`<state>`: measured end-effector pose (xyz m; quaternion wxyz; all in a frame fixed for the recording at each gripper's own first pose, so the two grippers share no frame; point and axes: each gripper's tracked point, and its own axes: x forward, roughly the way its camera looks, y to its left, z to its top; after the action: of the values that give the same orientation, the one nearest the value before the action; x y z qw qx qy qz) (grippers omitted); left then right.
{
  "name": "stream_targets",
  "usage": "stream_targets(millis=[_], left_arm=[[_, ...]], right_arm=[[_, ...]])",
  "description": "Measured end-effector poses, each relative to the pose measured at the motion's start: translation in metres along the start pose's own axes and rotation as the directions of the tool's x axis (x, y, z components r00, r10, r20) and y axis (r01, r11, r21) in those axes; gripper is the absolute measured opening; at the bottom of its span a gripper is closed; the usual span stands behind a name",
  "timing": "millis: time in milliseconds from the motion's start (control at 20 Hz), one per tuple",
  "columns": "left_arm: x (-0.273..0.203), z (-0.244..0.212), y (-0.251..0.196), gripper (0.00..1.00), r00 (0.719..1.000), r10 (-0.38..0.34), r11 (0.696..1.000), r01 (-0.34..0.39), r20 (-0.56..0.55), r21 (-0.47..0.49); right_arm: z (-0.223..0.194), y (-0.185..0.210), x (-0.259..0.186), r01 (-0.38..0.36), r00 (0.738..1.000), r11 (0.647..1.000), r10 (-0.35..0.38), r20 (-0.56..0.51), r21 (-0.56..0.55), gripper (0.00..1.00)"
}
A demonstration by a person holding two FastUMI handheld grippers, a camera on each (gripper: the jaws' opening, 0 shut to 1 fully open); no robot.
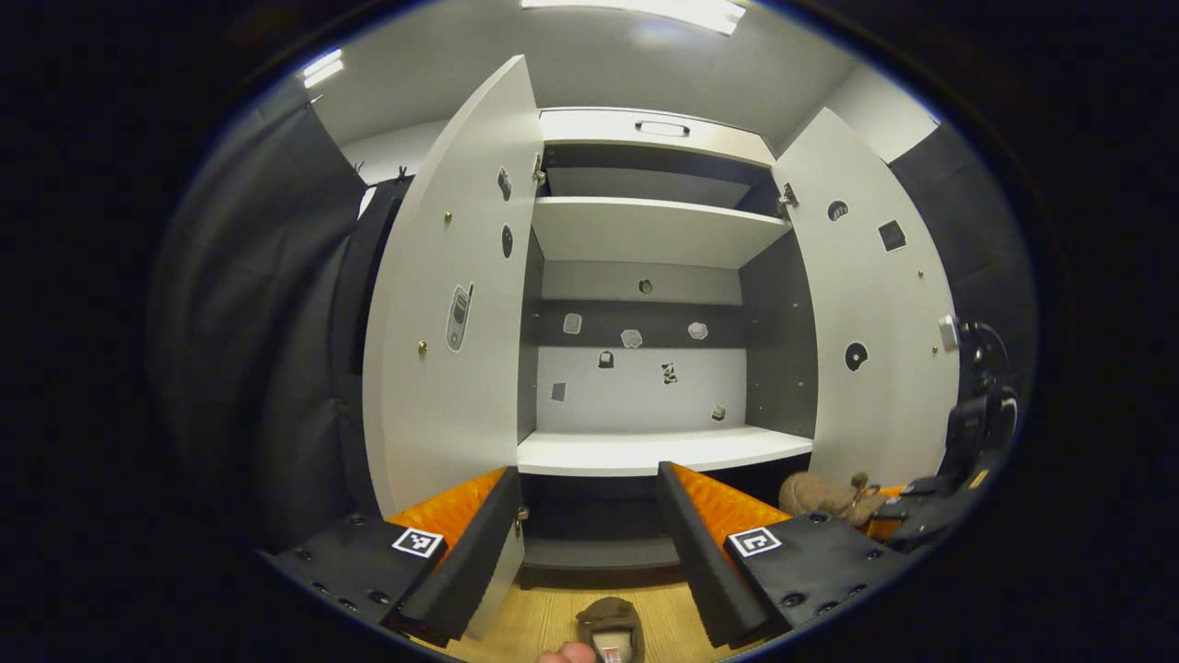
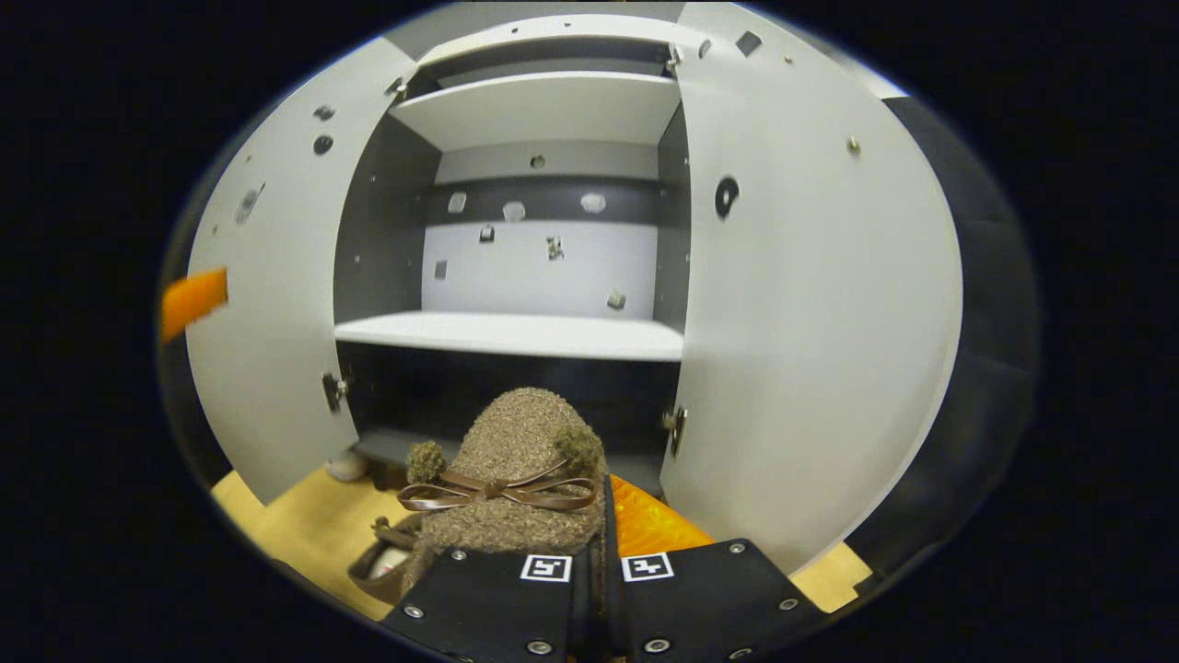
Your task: Grab one shoe with the right hand and put it into the shoe cabinet, grab the other shoe with the left hand and put it into the shoe cabinet; then close the right door with the right hand and the left door with the left hand.
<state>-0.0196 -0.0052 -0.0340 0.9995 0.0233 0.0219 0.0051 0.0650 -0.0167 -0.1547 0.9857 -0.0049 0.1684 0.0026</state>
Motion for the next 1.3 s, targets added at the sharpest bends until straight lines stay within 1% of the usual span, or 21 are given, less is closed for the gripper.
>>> stream_targets(millis=[50, 150, 200, 250, 300, 350, 400, 450, 500, 600, 650, 700, 750, 800, 950, 1050, 1100, 1150, 1200, 1250, 1300], left_arm=[[-0.001, 0.001, -0.001, 0.97, 1.000, -0.001, 1.000, 0.001, 0.006, 0.006], [-0.004, 0.004, -0.002, 0.97, 1.000, -0.006, 1.000, 0.006, 0.021, 0.018], [-0.005, 0.005, -0.001, 0.96, 1.000, -0.004, 1.000, 0.003, 0.026, 0.021], [-0.007, 0.006, 0.000, 0.96, 1.000, -0.001, 1.000, 0.001, 0.031, 0.022], [-0.008, 0.007, 0.002, 0.96, 0.999, 0.004, 1.000, -0.004, 0.033, 0.021], [-0.010, 0.007, 0.005, 0.94, 0.999, 0.011, 1.000, -0.012, 0.032, 0.020], [-0.012, 0.006, 0.008, 0.96, 0.999, 0.017, 1.000, -0.017, 0.028, 0.016], [-0.013, 0.003, 0.011, 0.94, 1.000, 0.021, 1.000, -0.022, 0.021, 0.012], [-0.015, 0.000, 0.015, 0.96, 0.999, 0.031, 1.000, -0.031, 0.012, 0.007], [-0.015, -0.005, 0.023, 0.94, 0.999, 0.049, 0.999, -0.049, -0.007, -0.003], [-0.016, -0.006, 0.027, 0.94, 0.998, 0.058, 0.998, -0.058, -0.010, 0.001], [-0.016, -0.004, 0.031, 0.97, 0.997, 0.071, 0.997, -0.071, -0.008, 0.011], [-0.015, -0.001, 0.036, 0.96, 0.997, 0.082, 0.996, -0.082, -0.001, 0.020], [-0.014, 0.002, 0.039, 1.00, 0.996, 0.087, 0.996, -0.087, 0.007, 0.024], [-0.012, 0.003, 0.044, 0.97, 0.995, 0.098, 0.995, -0.098, 0.012, 0.023], [-0.011, 0.001, 0.043, 0.97, 0.995, 0.096, 0.995, -0.096, 0.006, 0.020], [-0.012, 0.000, 0.042, 0.94, 0.996, 0.093, 0.995, -0.093, 0.005, 0.018], [-0.011, 0.000, 0.042, 0.94, 0.996, 0.090, 0.996, -0.090, 0.005, 0.017], [-0.010, 0.000, 0.041, 0.97, 0.996, 0.088, 0.996, -0.088, 0.004, 0.018], [-0.009, -0.001, 0.041, 0.97, 0.996, 0.086, 0.996, -0.086, 0.000, 0.018], [-0.008, -0.003, 0.041, 0.94, 0.996, 0.085, 0.996, -0.085, -0.005, 0.016]], right_arm=[[0.025, 0.000, 0.007, -0.007, 1.000, 1.000, 0.007, 0.021, 0.000, 0.05], [0.065, 0.008, 0.025, -0.049, 0.996, 0.999, 0.049, 0.071, -0.001, 0.05], [0.079, 0.011, 0.038, -0.053, 0.994, 0.998, 0.055, 0.093, -0.015, 0.06], [0.087, 0.018, 0.040, -0.053, 0.993, 0.998, 0.056, 0.105, -0.035, 0.05], [0.107, 0.026, 0.059, -0.046, 0.994, 0.998, 0.050, 0.102, -0.046, 0.06], [0.112, 0.028, 0.082, -0.055, 0.993, 0.997, 0.059, 0.099, -0.047, 0.05], [0.119, 0.032, 0.099, -0.068, 0.994, 0.997, 0.070, 0.082, -0.032, 0.05], [0.126, 0.038, 0.117, -0.091, 0.993, 0.995, 0.093, 0.073, -0.029, 0.05], [0.132, 0.037, 0.138, -0.081, 0.995, 0.996, 0.083, 0.056, -0.039, 0.06], [0.142, 0.030, 0.184, -0.039, 0.999, 0.995, 0.042, 0.030, -0.089, 0.06], [0.145, 0.029, 0.204, -0.030, 0.999, 0.993, 0.033, 0.022, -0.118, 0.06], [0.148, 0.026, 0.225, -0.013, 1.000, 0.990, 0.014, 0.007, -0.141, 0.06], [0.145, 0.021, 0.246, 0.000, 1.000, 0.988, -0.004, -0.023, -0.155, 0.05], [0.141, 0.018, 0.263, 0.008, 0.998, 0.988, -0.017, -0.055, -0.155, 0.06], [0.114, 0.018, 0.301, 0.000, 0.985, 0.994, -0.019, -0.173, -0.111, 0.05], [0.085, 0.017, 0.314, 0.006, 0.964, 0.998, -0.023, -0.265, -0.063, 0.06], [0.073, 0.017, 0.317, 0.008, 0.953, 0.999, -0.018, -0.304, -0.031, 0.06], [0.069, 0.017, 0.321, 0.007, 0.948, 1.000, -0.010, -0.319, -0.010, 0.07], [0.067, 0.016, 0.324, 0.011, 0.946, 1.000, -0.011, -0.325, -0.001, 0.07], [0.064, 0.016, 0.325, 0.010, 0.943, 1.000, -0.007, -0.332, 0.007, 0.08], [0.063, 0.016, 0.324, 0.008, 0.941, 1.000, -0.003, -0.339, 0.012, 0.11]])
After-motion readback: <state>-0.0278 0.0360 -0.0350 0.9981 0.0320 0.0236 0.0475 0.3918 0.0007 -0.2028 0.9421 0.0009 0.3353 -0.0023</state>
